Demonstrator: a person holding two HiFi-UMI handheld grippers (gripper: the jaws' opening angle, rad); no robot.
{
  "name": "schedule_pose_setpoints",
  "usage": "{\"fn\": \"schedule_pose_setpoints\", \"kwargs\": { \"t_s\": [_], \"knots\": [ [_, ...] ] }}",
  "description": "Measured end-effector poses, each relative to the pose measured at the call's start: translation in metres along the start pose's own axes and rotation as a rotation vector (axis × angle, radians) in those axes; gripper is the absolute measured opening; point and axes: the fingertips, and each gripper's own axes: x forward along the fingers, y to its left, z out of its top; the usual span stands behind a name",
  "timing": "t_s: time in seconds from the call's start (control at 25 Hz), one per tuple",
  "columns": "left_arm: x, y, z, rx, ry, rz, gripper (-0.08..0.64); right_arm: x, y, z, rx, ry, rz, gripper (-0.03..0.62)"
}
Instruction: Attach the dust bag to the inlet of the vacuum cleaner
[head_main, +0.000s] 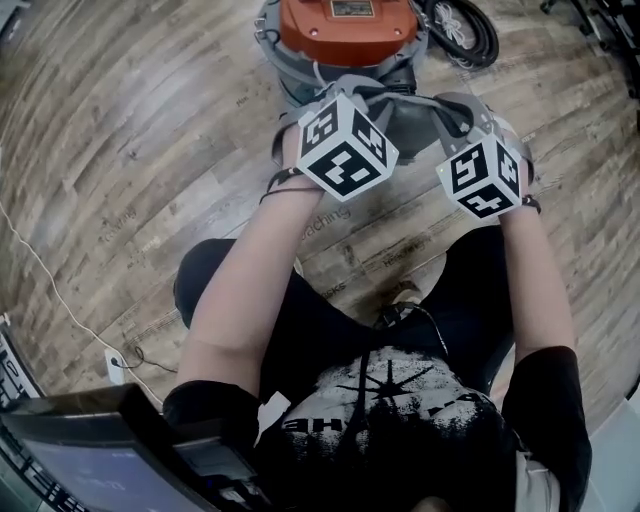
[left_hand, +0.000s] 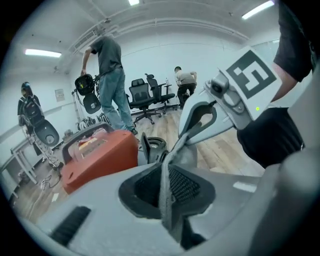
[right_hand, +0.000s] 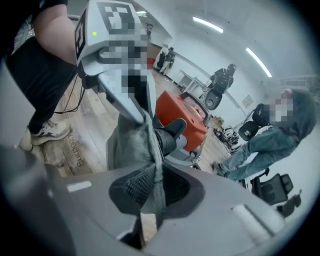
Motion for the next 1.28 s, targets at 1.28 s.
{"fn": "schedule_pose_setpoints", "kwargs": {
  "t_s": [1.28],
  "knots": [
    [-0.001,0.003,-0.007,-0.098,-0.006,-0.015,0.04,0.006,-0.01,0.01,0.056,-0.025,0.002,0.041]
  ]
}}
